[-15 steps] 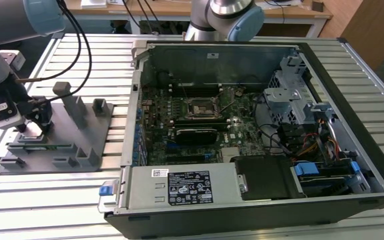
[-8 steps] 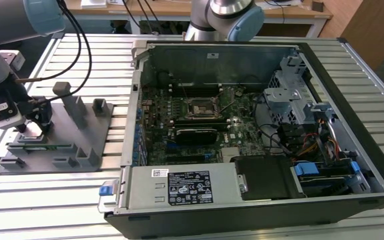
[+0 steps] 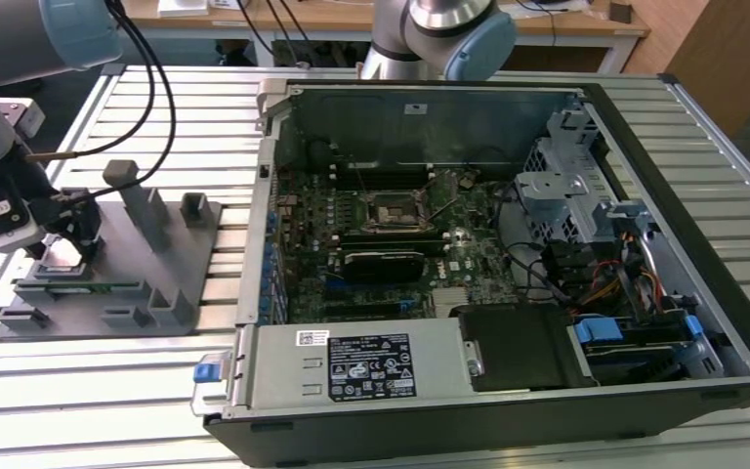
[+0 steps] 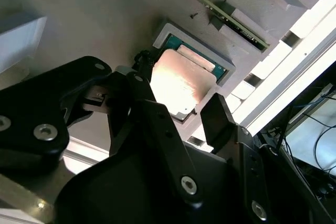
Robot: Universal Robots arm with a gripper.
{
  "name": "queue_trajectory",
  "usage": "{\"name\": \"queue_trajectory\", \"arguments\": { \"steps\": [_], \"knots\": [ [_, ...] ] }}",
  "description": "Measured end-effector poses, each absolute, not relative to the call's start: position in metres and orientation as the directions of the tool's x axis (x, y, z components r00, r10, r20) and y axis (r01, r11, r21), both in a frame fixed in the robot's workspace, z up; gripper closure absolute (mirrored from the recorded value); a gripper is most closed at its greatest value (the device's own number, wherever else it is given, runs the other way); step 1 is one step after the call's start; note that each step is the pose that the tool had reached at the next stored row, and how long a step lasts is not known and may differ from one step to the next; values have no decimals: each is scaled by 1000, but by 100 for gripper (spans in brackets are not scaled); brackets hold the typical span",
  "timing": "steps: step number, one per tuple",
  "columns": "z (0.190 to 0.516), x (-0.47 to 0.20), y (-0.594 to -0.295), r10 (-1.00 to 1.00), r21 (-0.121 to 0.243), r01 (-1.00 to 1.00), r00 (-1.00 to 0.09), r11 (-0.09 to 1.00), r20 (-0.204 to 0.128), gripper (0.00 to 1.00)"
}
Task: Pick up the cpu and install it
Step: 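Pick up the cpu and move it towards the insertion slot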
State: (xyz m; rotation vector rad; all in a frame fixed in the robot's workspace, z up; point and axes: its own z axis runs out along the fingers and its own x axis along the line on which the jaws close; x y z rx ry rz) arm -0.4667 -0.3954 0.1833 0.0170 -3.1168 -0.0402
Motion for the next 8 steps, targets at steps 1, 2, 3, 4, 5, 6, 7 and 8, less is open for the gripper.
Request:
{"name": "queue_trajectory", "arguments": {
  "steps": [1, 2, 3, 4, 5, 6, 7, 8],
  "knots": [
    [183, -467, -395, -11, 26, -10, -1000, 1000, 24, 37],
    [183, -467, -395, -11, 26, -10, -1000, 1000, 24, 37],
    [183, -467, -395, -11, 26, -10, -1000, 1000, 24, 38],
    [183, -467, -395, -11, 26, -10, -1000, 1000, 24, 44],
    [183, -467, -395, -11, 26, -11, -1000, 1000, 24, 46],
    [183, -467, -395, -12, 26, -12, -1000, 1000, 24, 46],
    [184, -467, -395, -14, 26, -14, -1000, 1000, 24, 46],
    [184, -467, -395, -15, 26, -15, -1000, 1000, 24, 46]
  ]
}}
